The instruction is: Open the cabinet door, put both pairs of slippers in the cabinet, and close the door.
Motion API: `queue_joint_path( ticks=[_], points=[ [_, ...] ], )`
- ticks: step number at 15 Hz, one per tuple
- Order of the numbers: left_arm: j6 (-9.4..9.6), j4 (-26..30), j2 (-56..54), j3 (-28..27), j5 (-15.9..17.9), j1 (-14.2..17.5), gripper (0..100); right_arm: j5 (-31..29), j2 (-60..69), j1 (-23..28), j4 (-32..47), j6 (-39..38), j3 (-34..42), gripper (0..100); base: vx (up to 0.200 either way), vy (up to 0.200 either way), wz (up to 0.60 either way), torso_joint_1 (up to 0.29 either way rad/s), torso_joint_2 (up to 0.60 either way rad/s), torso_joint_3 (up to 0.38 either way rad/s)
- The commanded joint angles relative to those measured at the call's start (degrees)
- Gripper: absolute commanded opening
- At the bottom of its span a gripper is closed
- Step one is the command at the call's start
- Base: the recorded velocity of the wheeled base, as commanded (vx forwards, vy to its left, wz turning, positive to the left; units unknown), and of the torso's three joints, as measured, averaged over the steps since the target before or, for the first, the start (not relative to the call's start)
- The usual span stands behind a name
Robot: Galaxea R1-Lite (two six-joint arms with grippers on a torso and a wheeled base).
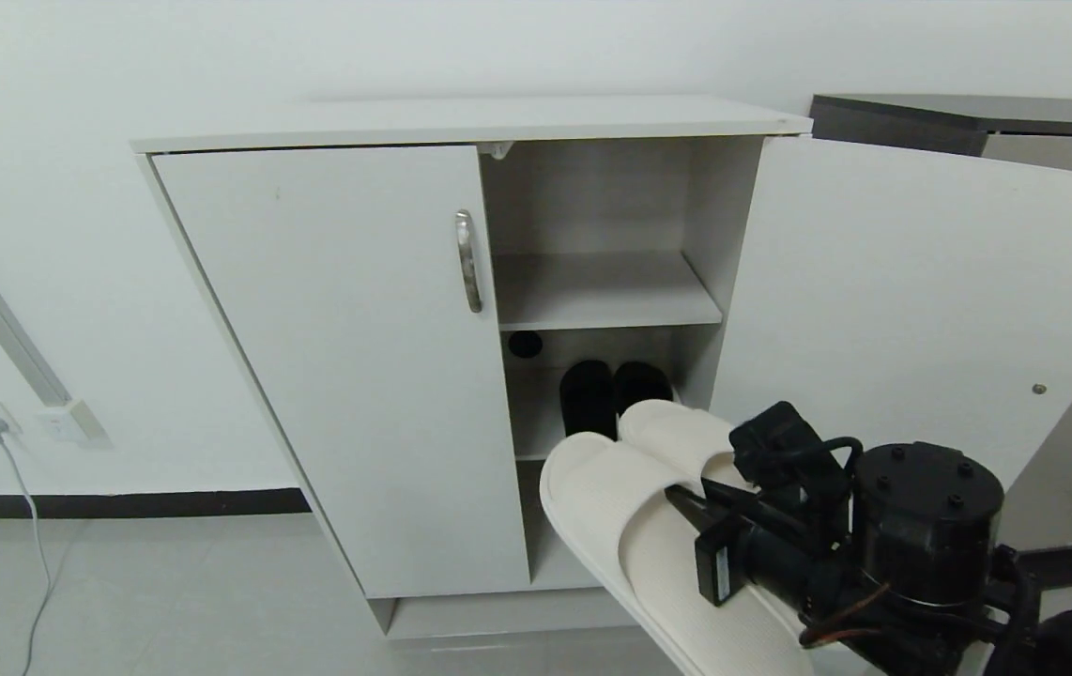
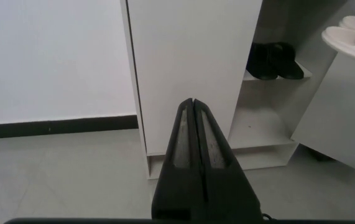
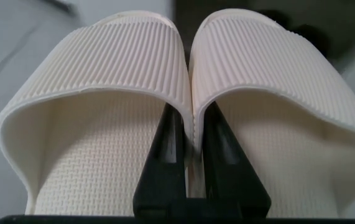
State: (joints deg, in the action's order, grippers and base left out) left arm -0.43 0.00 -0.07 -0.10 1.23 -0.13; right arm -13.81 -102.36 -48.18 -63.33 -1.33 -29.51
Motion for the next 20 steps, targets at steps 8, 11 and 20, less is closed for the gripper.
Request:
queue_joint_path(
  ticks=[8,11,20],
  points=[
    [0.08,0.0,0.1,0.0,0.0,0.0,0,-29.8,-11.5,-6.3,30.5,-13.3,-37.8,0,0.000,0.000,0.00,0.000,0.00,0.000],
    [-0.01,0.0,0.1,0.0,0.0,0.0,0,-31.4,-6.3,-6.7,43.9,-13.6,-45.0,0,0.000,0.000,0.00,0.000,0.00,0.000],
    [-0.01,0.0,0.1,0.0,0.0,0.0,0,-31.2,-8.7,-5.0,49.2,-13.0,-52.8,0,0.000,0.000,0.00,0.000,0.00,0.000]
  ],
)
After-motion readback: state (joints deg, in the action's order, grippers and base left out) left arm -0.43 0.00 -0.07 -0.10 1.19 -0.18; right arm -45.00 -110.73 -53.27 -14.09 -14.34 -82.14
